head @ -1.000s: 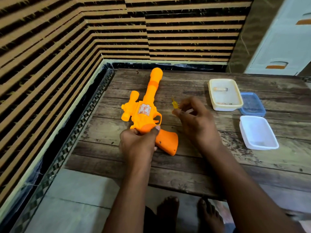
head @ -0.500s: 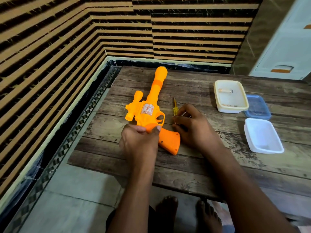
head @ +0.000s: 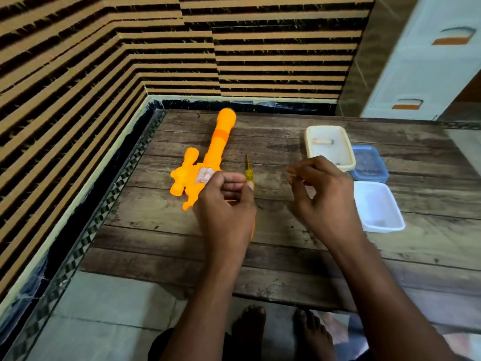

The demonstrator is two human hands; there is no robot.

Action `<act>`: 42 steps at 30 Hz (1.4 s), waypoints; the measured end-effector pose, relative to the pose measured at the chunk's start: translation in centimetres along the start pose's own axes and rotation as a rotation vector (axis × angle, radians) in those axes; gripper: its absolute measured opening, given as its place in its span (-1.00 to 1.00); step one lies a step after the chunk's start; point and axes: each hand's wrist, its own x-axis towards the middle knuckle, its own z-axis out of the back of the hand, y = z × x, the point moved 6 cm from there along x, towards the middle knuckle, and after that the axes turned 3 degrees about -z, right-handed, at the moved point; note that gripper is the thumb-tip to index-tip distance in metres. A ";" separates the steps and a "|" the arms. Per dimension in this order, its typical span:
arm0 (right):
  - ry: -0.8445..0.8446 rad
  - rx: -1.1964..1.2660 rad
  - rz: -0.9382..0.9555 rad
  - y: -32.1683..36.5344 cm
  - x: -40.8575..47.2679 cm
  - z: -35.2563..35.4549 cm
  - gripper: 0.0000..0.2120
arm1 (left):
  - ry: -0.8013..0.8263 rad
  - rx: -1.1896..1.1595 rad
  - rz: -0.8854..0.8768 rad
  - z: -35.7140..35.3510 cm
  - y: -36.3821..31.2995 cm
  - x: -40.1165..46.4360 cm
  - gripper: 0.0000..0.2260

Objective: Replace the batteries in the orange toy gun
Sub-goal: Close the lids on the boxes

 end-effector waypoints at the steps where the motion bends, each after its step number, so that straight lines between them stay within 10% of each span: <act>1: -0.028 -0.021 -0.023 -0.2 -0.1 0.8 -0.82 | 0.051 -0.014 -0.006 -1.0 -0.1 -0.4 -0.85; 9: -0.174 -0.263 -0.320 -4.5 -1.0 7.6 -0.78 | 0.432 -0.082 -0.030 -8.7 -1.4 -3.4 -0.92; 16: 0.185 -0.381 -0.696 -8.6 -2.1 7.3 -0.69 | 0.519 -0.085 0.027 -10.3 -1.6 -4.4 -0.94; 42: 0.211 -0.430 -0.705 -9.1 -1.8 6.3 -0.80 | 0.513 0.106 0.238 -9.9 -0.1 -4.2 -0.95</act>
